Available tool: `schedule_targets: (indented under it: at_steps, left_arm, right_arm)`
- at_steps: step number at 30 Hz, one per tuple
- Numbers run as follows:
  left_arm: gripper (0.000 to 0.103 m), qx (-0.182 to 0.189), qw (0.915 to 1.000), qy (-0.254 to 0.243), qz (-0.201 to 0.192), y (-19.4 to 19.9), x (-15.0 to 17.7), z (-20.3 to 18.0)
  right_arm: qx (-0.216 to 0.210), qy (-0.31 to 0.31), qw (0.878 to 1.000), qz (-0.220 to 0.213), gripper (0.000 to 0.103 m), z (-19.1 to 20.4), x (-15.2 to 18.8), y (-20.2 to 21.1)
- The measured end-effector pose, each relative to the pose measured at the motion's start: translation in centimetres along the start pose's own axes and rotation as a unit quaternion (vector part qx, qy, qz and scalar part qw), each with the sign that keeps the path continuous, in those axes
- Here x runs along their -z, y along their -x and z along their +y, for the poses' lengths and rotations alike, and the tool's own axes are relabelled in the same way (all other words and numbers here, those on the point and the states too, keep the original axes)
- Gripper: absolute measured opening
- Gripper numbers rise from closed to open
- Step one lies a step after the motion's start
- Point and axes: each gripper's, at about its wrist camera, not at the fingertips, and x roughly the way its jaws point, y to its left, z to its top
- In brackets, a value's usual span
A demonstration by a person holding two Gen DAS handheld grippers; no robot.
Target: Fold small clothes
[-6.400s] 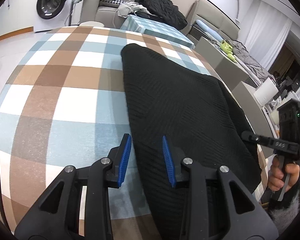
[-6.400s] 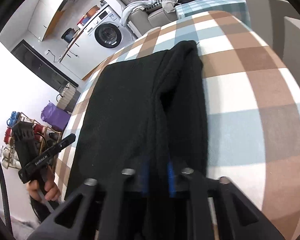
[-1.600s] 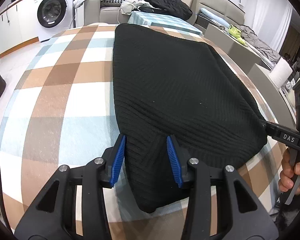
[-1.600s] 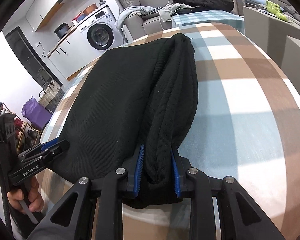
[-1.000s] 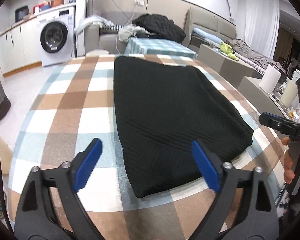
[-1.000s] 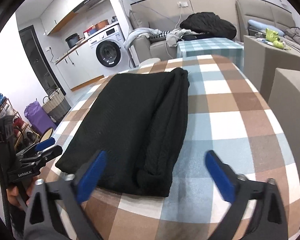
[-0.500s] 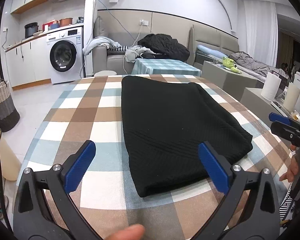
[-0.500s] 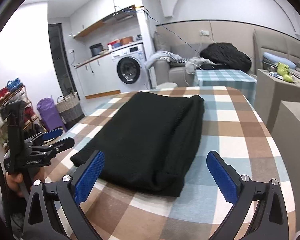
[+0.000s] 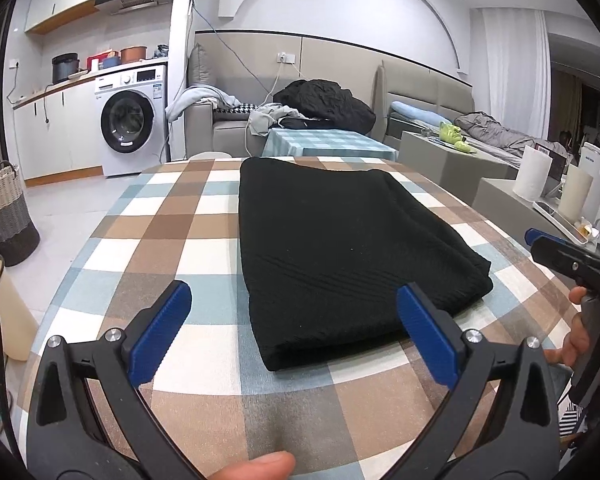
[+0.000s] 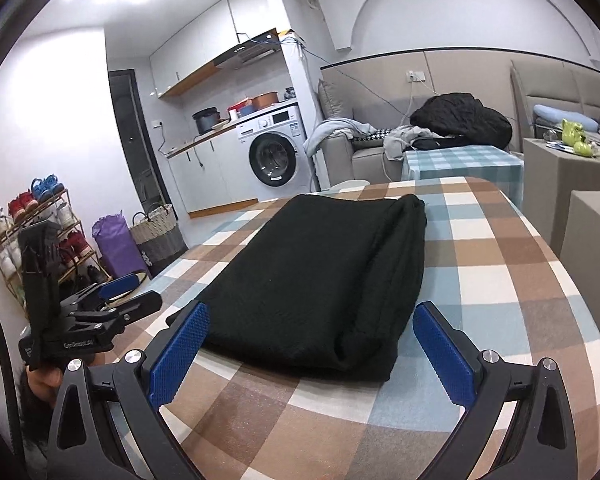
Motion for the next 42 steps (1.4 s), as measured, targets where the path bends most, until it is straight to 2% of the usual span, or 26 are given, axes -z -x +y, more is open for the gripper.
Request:
schedule_targets:
  at_steps: [42]
  left_arm:
    - [0.102, 0.002, 1.0000, 0.001, 0.000, 0.07, -0.05, 0.13]
  right_arm:
    - [-0.003, 0.014, 1.000, -0.005, 0.103, 0.29, 0.40, 0.30]
